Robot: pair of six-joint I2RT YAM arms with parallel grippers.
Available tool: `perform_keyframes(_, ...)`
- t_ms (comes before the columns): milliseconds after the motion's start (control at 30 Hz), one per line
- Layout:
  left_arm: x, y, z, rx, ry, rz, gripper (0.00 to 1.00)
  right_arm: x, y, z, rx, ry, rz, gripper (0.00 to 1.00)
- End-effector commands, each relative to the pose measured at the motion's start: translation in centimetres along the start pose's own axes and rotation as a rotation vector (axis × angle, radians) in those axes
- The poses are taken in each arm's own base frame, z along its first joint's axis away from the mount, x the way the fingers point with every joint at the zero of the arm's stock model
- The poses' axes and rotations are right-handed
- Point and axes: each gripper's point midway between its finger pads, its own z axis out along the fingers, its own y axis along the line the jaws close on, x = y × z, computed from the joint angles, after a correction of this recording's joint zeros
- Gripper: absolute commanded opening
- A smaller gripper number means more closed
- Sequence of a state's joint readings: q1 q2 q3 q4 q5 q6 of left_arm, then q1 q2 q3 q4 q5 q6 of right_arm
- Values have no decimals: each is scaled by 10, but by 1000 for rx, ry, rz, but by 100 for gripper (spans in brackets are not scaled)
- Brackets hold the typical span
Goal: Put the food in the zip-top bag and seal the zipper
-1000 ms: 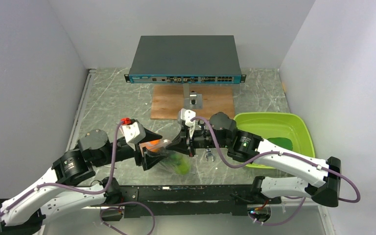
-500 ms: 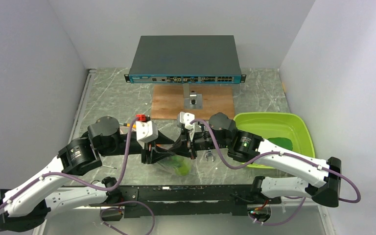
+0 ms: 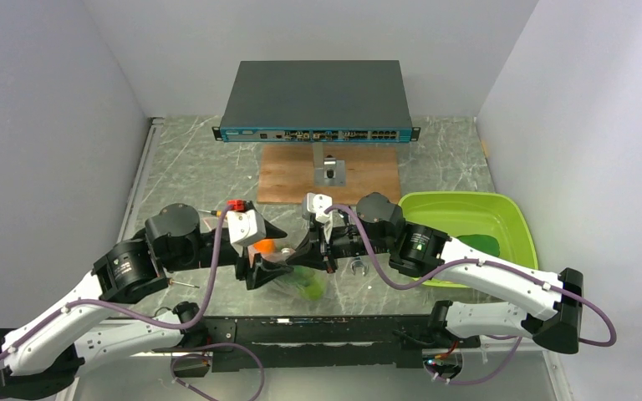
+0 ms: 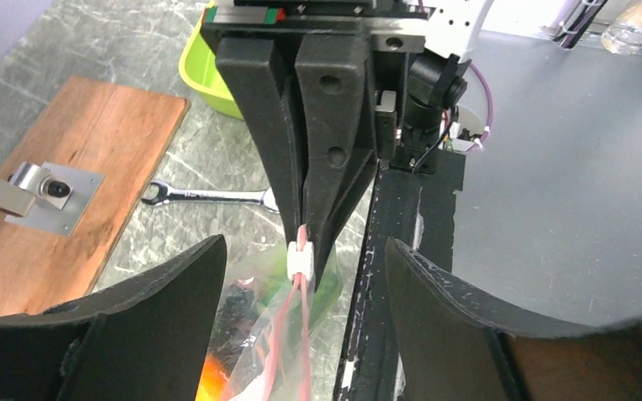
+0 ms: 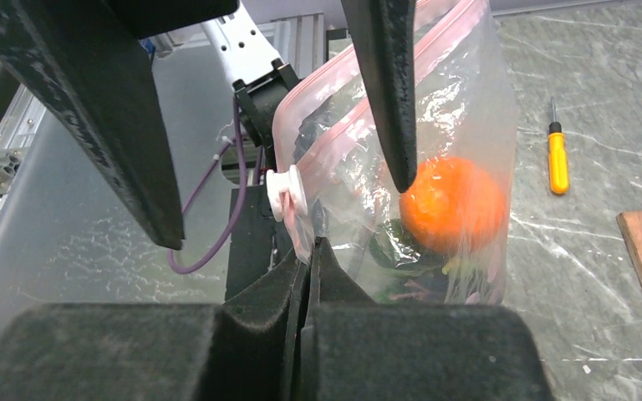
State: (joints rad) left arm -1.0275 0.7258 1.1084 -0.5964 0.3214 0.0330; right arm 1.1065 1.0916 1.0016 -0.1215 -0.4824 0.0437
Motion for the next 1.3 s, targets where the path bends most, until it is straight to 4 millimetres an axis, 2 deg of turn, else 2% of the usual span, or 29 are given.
perform_keyframes(0, 5, 12, 4, -51, 15, -9, 73, -32, 8, -7, -25, -79, -62, 0)
perform_keyframes(267, 0, 18, 0, -81, -37, -11, 43, -29, 8, -8, -24, -77, -60, 0)
perform_keyframes(433, -5, 14, 1, -54, -63, -11, 32, -27, 8, -6, -29, -66, -55, 0)
perform_keyframes(567, -7, 9, 2, -26, -76, -4, 31, -27, 8, -6, -27, -62, -56, 0)
perform_keyframes(700, -6, 7, 3, -10, -74, -2, 39, -29, 8, -7, -26, -65, -60, 0)
perform_keyframes(800, -4, 6, 4, -2, -63, -4, 34, -29, 7, -7, -21, -67, -62, 0)
perform_keyframes(867, -2, 5, 4, 4, -56, -3, 27, -28, 6, -7, -18, -65, -63, 0)
perform_keyframes(967, -1, 4, 3, 8, -50, 1, 8, -28, 6, -6, -21, -63, -62, 0)
perform_keyframes(1067, 0, 4, 2, 8, -47, 4, 0, -29, 2, -5, 0, -60, -76, 0)
perform_keyframes(1100, 0, 4, 1, 10, -48, 4, 0, -29, -1, -4, 14, -54, -60, 2)
perform_keyframes(1200, -3, 1, 0, 23, -54, 8, 0, -31, -2, -3, 19, -36, -42, 19)
perform_keyframes(1267, -4, 0, 1, 33, -53, 8, 0, -32, 0, -1, 6, -31, -43, 24)
